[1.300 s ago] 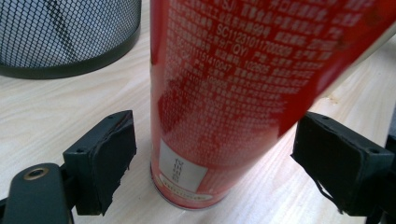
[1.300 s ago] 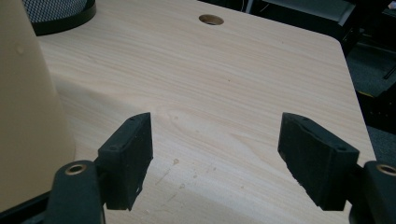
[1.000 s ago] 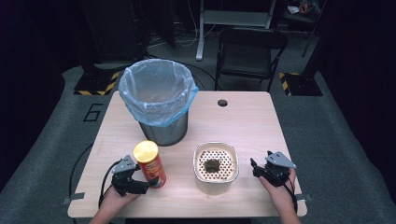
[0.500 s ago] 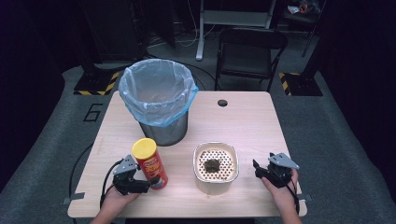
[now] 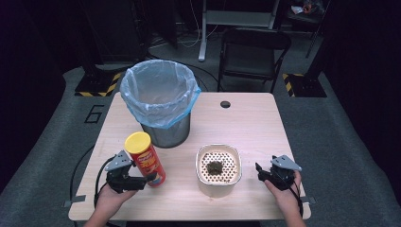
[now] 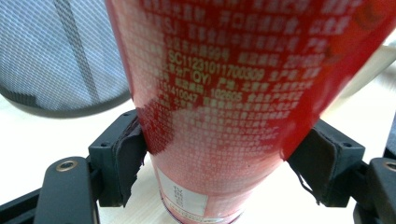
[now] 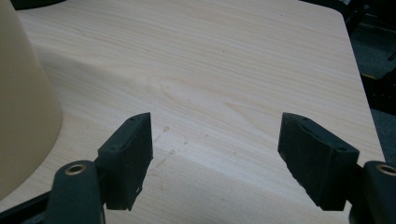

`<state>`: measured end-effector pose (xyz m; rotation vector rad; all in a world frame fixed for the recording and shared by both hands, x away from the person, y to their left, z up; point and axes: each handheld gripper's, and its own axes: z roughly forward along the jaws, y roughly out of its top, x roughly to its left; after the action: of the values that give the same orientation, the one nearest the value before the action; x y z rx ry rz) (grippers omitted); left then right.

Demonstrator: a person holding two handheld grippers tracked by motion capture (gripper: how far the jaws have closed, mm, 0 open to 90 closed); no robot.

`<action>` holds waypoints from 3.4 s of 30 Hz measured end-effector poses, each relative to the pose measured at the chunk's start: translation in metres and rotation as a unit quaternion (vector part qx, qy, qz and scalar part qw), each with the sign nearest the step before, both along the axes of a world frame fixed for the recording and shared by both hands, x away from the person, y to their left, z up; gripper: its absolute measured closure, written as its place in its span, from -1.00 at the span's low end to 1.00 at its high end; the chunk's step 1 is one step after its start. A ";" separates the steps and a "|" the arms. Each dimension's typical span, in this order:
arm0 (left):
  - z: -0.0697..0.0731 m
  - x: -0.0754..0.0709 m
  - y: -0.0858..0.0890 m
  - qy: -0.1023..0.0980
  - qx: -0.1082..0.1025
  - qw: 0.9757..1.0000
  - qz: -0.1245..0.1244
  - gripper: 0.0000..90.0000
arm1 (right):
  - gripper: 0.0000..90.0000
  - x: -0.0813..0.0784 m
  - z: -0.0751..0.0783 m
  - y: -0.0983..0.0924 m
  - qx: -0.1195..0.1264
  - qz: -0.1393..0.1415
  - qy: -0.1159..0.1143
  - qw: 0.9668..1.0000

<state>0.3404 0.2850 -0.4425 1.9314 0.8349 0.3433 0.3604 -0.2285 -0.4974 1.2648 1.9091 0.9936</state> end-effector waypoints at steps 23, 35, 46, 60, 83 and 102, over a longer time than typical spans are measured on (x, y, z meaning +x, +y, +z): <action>0.168 0.018 -0.012 -0.030 0.024 0.999 -0.013 -0.48 | -0.42 0.006 -0.009 -0.003 -0.017 0.013 0.028 0.999; 0.218 0.040 -0.018 -0.034 0.036 0.999 -0.002 -0.48 | -0.42 0.005 -0.007 -0.006 -0.008 0.013 0.034 0.999; 0.248 0.071 -0.031 -0.045 0.045 0.998 0.021 -0.48 | -0.42 0.006 -0.007 -0.008 -0.005 0.015 0.036 0.999; 0.255 0.120 -0.041 -0.035 0.030 0.996 0.077 -0.48 | -0.42 0.007 -0.008 -0.009 -0.002 0.011 0.037 0.999; 0.203 0.176 -0.032 -0.010 0.021 0.986 0.164 -0.48 | -0.41 0.011 -0.011 -0.007 -0.003 0.027 0.043 0.999; 0.173 0.189 -0.030 0.047 0.042 0.985 0.162 -0.49 | -0.41 0.012 -0.012 -0.005 -0.010 0.039 0.048 0.998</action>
<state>0.5296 0.2552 -0.2697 1.9007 1.2191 0.4901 0.3723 -0.2339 -0.5093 1.2555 2.0518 0.9650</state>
